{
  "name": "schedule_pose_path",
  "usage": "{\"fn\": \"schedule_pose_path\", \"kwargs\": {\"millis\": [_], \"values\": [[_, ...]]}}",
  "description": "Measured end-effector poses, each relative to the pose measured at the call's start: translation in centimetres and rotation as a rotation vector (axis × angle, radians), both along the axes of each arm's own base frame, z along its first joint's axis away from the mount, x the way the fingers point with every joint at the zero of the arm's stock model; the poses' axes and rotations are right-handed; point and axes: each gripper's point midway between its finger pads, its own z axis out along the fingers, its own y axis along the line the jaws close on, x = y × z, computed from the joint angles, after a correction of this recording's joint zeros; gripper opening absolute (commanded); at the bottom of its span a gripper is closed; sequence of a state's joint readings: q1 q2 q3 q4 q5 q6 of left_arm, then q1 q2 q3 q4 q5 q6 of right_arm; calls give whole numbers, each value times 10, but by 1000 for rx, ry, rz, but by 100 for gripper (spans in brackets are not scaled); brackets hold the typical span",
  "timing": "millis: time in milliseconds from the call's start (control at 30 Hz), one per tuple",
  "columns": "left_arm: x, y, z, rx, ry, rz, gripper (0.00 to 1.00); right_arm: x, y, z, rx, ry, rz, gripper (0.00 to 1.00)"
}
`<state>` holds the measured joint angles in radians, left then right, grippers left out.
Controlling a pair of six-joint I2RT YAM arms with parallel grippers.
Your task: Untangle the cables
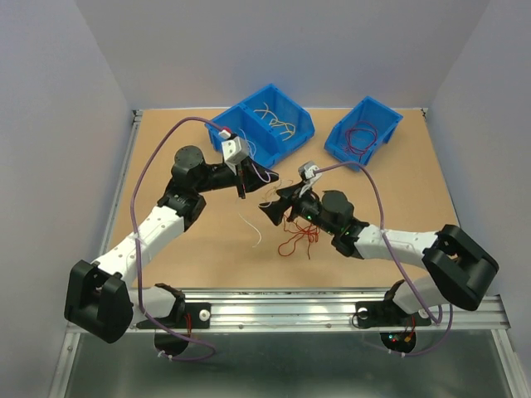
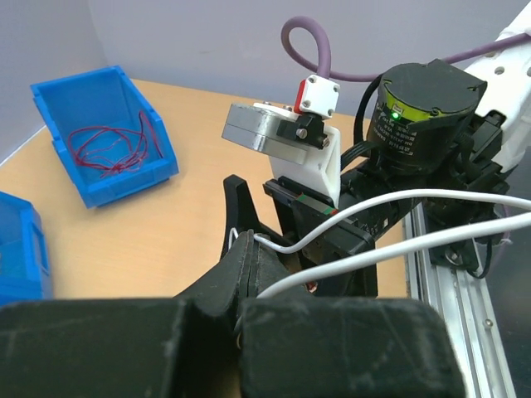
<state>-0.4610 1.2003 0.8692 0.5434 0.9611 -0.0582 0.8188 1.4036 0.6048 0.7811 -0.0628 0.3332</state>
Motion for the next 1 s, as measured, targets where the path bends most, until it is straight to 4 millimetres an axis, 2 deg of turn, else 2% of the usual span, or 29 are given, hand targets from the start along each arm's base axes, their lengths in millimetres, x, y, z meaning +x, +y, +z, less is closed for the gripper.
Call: {"fn": "schedule_pose_path", "kwargs": {"millis": [200, 267, 333, 367, 433, 467, 533, 633, 733, 900, 1000], "values": [[-9, -3, -2, -13, 24, -35, 0, -4, 9, -4, -13, -28, 19, 85], [-12, -4, 0, -19, 24, -48, 0, -5, 12, -8, -22, -26, 23, 81], [-15, -4, 2, -26, 20, -59, 0, -5, 14, -15, -40, -21, 26, 66], [-17, -4, 4, -28, 19, -63, 0, -5, 16, -19, -49, -19, 28, 50], [-20, -4, 7, -33, 13, -72, 0, -6, 18, -23, -59, -14, 31, 30], [-22, -4, 9, -37, 7, -77, 0, -7, 18, -25, -63, -14, 32, 13], [-25, -3, 13, -44, -5, -82, 0, -7, 19, -25, -63, -16, 31, 1], [-25, 0, 19, -52, -23, -72, 0, -6, 19, -23, -61, -17, 20, 1], [-15, 7, 20, -55, -25, -23, 0, -1, 15, -23, -58, -14, -15, 0], [30, 38, 21, -71, 4, 187, 0, 13, 0, -13, -23, 3, -146, 1], [49, 57, 21, -90, 13, 312, 0, 26, -19, -1, 21, 17, -278, 1]]}}
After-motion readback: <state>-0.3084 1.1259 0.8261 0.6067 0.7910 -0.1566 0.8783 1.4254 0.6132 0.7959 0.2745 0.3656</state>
